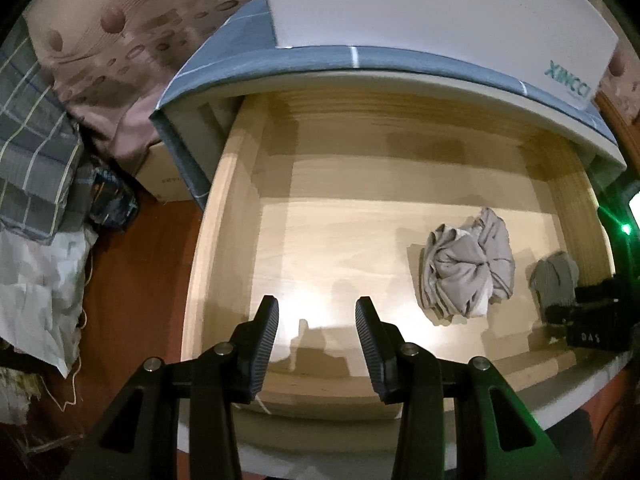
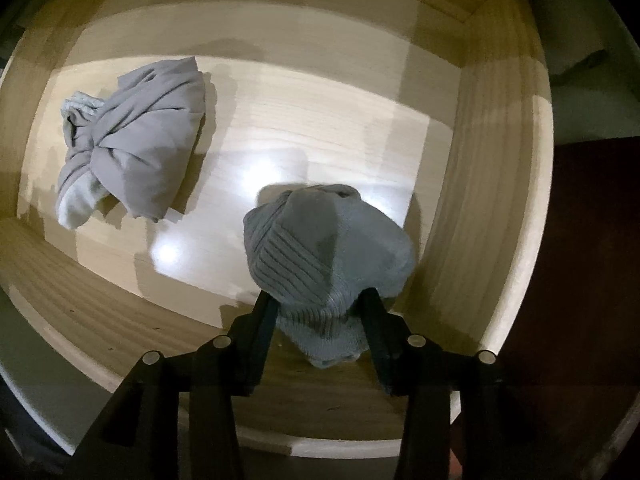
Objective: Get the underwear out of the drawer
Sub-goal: 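Move the left gripper down toward the grey patterned underwear in the drawer, then close the left gripper on the grey patterned underwear, then lift the grey underwear with the left gripper out of the drawer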
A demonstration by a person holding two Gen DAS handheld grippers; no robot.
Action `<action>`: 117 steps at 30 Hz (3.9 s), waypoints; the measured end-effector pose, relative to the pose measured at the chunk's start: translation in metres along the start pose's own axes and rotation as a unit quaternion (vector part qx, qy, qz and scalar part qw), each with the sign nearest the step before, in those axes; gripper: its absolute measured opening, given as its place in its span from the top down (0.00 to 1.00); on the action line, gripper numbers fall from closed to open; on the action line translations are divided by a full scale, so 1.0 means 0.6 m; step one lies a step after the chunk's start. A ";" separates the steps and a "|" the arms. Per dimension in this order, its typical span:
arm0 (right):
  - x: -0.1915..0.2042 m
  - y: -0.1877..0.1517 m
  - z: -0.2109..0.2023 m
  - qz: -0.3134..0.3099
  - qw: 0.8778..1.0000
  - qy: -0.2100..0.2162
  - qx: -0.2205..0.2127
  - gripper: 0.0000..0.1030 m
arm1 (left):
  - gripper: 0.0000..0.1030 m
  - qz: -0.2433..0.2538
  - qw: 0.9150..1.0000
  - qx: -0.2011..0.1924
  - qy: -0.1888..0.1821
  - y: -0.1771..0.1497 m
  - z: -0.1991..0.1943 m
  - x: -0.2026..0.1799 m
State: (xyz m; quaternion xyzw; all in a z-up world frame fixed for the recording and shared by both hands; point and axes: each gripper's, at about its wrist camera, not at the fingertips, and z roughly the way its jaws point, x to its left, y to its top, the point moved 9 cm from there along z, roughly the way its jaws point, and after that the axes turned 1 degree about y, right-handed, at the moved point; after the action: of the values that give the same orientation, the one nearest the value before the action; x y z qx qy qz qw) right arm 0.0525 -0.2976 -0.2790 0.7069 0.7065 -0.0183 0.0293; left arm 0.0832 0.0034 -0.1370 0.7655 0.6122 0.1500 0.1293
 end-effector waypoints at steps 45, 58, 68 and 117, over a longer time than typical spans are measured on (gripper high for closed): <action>-0.006 -0.035 0.020 0.018 0.998 -0.040 -0.035 0.63 | 0.35 0.268 0.952 0.086 -0.119 0.032 0.032 -0.221; -0.005 -0.030 0.020 0.018 0.998 -0.040 -0.034 0.63 | 0.33 0.253 0.957 0.106 -0.090 0.044 0.106 -0.237; -0.004 -0.028 0.019 0.018 0.998 -0.040 -0.034 0.63 | 0.33 0.186 0.967 0.155 -0.080 0.044 0.132 -0.181; -0.010 0.027 0.011 -0.002 1.000 -0.020 -0.002 0.58 | 0.35 0.040 0.975 0.211 -0.058 0.005 0.139 -0.051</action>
State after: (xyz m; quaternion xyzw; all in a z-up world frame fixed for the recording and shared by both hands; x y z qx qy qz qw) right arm 0.0688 -0.3040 -0.2850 0.7052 0.7069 -0.0315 0.0449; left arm 0.1117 -0.0283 -0.2150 0.8071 0.5900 -0.0224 -0.0061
